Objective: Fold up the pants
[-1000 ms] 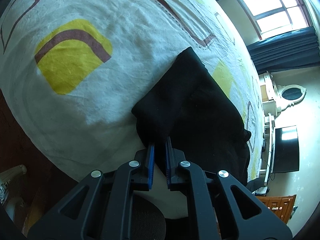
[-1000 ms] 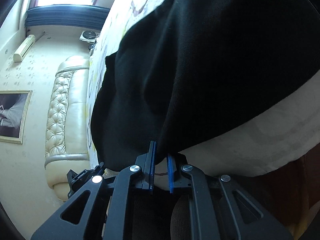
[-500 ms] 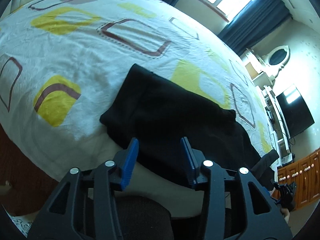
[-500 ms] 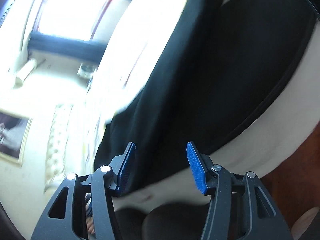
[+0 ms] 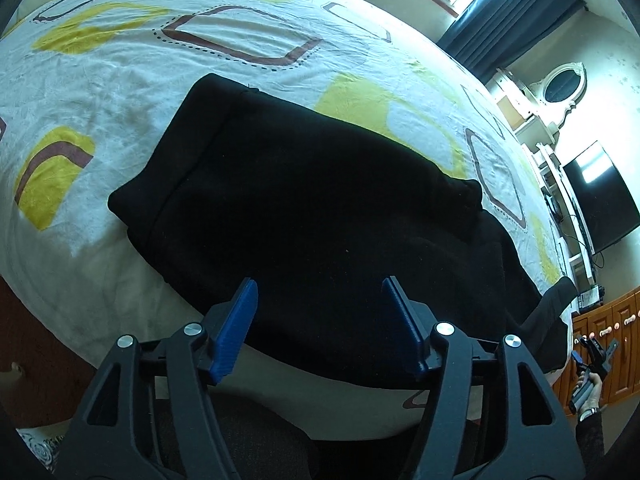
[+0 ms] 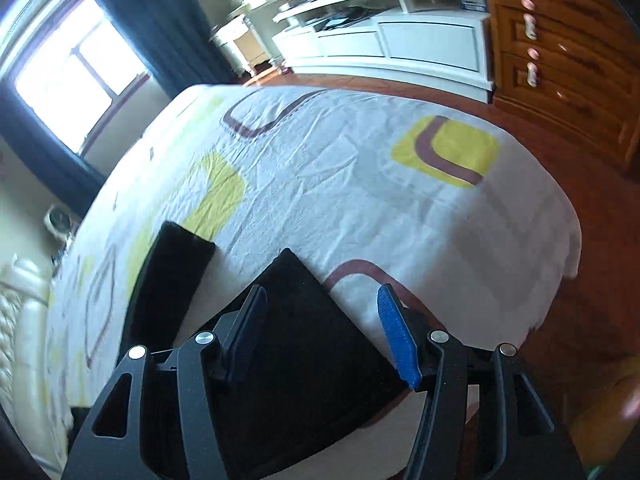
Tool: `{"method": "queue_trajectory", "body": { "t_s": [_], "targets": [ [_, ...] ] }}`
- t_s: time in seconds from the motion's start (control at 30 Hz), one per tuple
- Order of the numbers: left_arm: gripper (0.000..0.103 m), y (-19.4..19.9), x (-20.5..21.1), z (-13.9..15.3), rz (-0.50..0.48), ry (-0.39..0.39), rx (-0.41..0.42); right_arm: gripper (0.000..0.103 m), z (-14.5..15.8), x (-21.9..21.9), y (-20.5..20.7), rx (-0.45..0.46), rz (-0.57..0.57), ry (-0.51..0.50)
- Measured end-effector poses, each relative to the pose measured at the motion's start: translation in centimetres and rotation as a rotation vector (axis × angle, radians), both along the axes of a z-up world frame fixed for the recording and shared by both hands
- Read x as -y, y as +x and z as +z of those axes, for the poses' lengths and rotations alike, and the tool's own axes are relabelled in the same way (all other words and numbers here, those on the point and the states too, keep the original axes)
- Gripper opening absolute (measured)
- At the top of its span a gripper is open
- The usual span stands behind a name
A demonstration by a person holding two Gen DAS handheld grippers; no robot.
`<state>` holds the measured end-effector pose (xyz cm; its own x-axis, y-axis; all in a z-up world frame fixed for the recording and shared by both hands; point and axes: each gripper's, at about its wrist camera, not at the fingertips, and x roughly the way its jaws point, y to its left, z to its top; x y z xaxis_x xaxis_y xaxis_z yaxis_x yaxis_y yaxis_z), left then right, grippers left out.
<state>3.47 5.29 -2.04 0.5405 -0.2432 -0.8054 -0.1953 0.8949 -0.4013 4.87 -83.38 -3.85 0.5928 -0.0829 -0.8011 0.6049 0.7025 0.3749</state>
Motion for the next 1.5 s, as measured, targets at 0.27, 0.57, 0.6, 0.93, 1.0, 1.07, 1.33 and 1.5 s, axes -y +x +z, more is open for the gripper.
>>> {"method": "queue_trajectory", "body": {
  "t_s": [0.27, 0.57, 0.6, 0.93, 1.0, 1.07, 1.33, 1.5],
  "targets": [
    [0.065, 0.0, 0.4, 0.1, 0.048, -0.012, 0.002, 0.014, -1.6, -4.3, 4.0, -0.179, 0.202, -0.127],
    [0.067, 0.1, 0.9, -0.3, 0.034, -0.016, -0.006, 0.041, -1.5, 0.8, 0.4, -0.072, -0.114, -0.014],
    [0.068, 0.1, 0.9, -0.4, 0.028, -0.016, -0.007, 0.047, -0.6, 1.3, -1.0, -0.049, -0.215, -0.030],
    [0.077, 0.1, 1.5, -0.7, 0.021, -0.027, 0.011, 0.058, -2.2, -5.8, 7.0, 0.282, -0.054, 0.462],
    [0.078, -0.1, 1.5, -0.7, 0.010, -0.028, 0.015, 0.058, -2.7, -7.1, 9.0, 0.272, -0.043, 0.454],
    [0.084, -0.1, 1.5, -0.7, -0.006, -0.041, 0.016, 0.057, -3.3, -7.9, 10.8, 0.247, -0.048, 0.455],
    [0.090, -0.6, 1.7, -0.6, -0.006, -0.069, 0.021, 0.007, -0.5, -9.0, 8.4, 0.320, -0.022, 0.370],
    [0.090, -1.6, 2.4, 0.0, -0.029, -0.126, 0.034, 0.007, 0.4, -7.7, 1.1, 0.398, -0.077, 0.357]
  ]
}}
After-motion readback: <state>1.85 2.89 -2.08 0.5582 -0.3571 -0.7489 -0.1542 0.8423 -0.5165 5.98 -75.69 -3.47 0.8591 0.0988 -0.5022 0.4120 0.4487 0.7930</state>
